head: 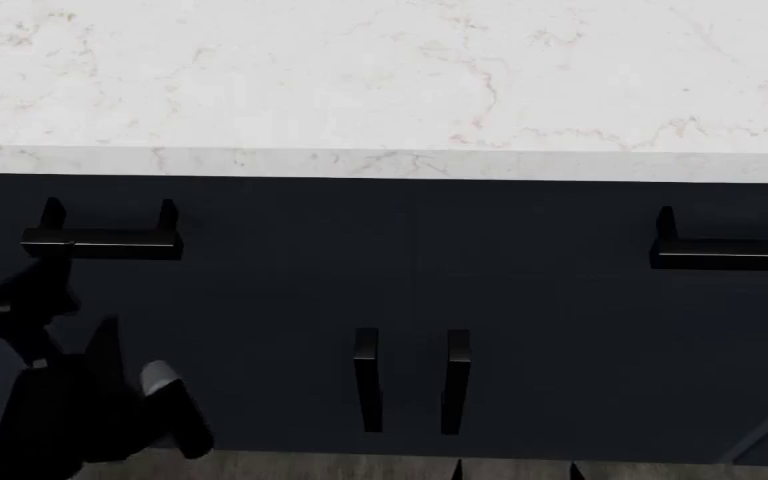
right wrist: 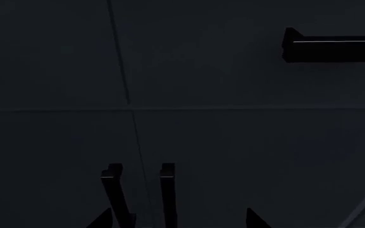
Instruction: Open the left drawer.
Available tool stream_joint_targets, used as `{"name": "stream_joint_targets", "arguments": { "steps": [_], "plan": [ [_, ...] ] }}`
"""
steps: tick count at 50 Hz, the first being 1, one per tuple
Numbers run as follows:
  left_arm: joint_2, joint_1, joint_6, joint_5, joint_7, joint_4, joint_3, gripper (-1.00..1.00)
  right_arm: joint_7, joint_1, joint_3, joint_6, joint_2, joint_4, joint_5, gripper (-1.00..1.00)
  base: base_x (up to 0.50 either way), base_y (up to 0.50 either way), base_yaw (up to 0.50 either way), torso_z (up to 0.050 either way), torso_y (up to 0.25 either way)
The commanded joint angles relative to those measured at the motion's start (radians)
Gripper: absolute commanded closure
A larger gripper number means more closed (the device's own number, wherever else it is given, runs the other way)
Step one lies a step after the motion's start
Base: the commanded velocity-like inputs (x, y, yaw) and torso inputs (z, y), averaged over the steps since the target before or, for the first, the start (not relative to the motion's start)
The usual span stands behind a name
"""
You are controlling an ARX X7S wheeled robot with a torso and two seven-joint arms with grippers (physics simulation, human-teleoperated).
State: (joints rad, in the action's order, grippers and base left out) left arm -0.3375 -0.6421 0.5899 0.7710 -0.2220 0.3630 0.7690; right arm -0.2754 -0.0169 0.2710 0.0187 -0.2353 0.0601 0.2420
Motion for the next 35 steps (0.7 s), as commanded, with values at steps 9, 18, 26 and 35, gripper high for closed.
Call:
{"name": "stream_joint_targets", "arguments": {
  "steps": [9, 18, 26, 35],
  "plan": [
    [0.022, -0.133, -0.033, 0.022, 0.041, 0.094, 0.042, -1.0, -0.008, -0.002, 0.008, 0.004, -0.009, 0.011, 0.009, -1.0, 0.0, 0.0, 0.0, 0.0, 0.0],
    [0.033, -0.166, -0.027, 0.045, 0.061, 0.134, 0.07, -1.0, -0.019, -0.012, 0.016, 0.025, -0.008, -0.003, 0.006, -1.0, 0.0, 0.0, 0.0, 0.0, 0.0],
    [0.033, -0.166, -0.026, 0.044, 0.061, 0.134, 0.07, -1.0, -0.022, -0.013, 0.019, 0.024, -0.011, -0.004, 0.009, -1.0, 0.0, 0.0, 0.0, 0.0, 0.0],
    [0.061, -0.213, -0.047, 0.066, 0.048, 0.221, 0.106, -1.0, -0.025, -0.009, 0.018, 0.013, -0.014, 0.0, 0.016, -1.0, 0.0, 0.0, 0.0, 0.0, 0.0]
  ]
}}
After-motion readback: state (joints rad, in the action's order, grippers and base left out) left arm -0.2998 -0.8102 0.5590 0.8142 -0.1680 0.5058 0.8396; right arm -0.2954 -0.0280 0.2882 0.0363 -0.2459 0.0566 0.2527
